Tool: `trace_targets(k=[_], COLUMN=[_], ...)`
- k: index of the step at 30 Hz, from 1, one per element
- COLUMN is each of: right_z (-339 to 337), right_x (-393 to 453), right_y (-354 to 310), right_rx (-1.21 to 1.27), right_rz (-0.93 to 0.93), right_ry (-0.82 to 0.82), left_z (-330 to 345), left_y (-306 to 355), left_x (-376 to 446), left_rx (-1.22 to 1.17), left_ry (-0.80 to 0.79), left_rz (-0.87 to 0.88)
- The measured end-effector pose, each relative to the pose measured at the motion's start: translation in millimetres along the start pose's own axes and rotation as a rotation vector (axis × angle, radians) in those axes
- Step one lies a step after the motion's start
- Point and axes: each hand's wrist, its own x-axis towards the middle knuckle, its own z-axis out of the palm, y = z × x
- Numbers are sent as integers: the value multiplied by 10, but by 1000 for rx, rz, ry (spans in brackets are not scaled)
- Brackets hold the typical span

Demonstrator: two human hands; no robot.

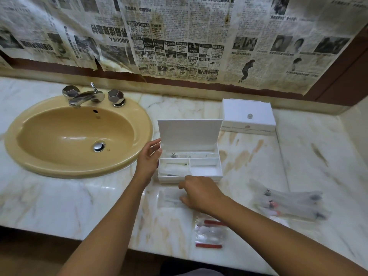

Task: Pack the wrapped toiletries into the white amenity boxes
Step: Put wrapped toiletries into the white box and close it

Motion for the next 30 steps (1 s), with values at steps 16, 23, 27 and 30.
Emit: trace_targets(k=[16,23,27,30], right_z=[200,-144,-403,-590], right_x=[-42,-95,-8,171], right_y=[-2,-89,-48,66], right_rx=[-27,95,137,71], right_rz=[20,-32,-69,-34], right_ry=[-15,184,477,540], left_z=[0,-54,-20,-16], left_y=[23,14,53,21], left_x=[-19,-13,-23,-6], left_rx=[16,-2,-66,-62], left_ry=[-5,-36,-21,-41], left_rz=[-5,19,-6,-32])
